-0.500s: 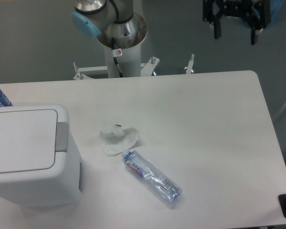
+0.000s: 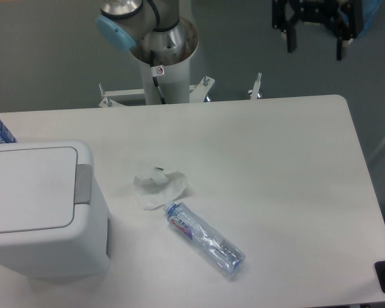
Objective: Open the trash can
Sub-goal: 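Move the open gripper down toward the trash can lid edge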
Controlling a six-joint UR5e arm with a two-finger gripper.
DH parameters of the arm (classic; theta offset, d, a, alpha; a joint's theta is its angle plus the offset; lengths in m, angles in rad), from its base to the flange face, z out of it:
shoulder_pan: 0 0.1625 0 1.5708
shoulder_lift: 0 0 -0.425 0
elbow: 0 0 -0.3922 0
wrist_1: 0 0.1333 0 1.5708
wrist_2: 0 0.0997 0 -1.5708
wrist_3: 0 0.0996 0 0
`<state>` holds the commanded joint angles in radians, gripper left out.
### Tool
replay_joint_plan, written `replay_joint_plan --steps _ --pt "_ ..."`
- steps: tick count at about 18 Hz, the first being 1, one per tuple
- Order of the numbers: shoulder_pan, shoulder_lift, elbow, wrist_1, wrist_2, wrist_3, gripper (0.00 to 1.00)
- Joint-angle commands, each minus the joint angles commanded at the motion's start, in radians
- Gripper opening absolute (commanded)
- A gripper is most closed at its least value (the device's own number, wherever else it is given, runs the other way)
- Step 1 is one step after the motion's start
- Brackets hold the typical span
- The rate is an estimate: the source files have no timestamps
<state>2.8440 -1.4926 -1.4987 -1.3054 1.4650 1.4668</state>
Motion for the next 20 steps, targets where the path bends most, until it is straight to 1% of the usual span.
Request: replay_joint_plan --steps 3,5,8,11,14,15,18,20 --pt "-0.032 -0.002 -0.008 0.003 -0.011 -0.144 1.00" --pt "-0.069 -0.012 -0.005 0.023 -0.018 -0.244 1.00" --pt "-0.133 -0.028 -0.017 0.095 -0.018 -0.376 1.00" --pt "-0.187 -0.031 -0.035 0.146 -0.018 -0.500 1.00" --pt "-0.256 -0.052 -0.040 0.201 -0.018 -0.646 1.00" --pt "-0.276 -0.057 -0.044 0.224 -0.018 -0.707 1.00" --pt "-0.348 -0.081 -0.057 0.319 -0.018 -0.859 1.00" --pt "-0.379 -0.098 -0.057 0.351 -0.018 -0.934 1.00"
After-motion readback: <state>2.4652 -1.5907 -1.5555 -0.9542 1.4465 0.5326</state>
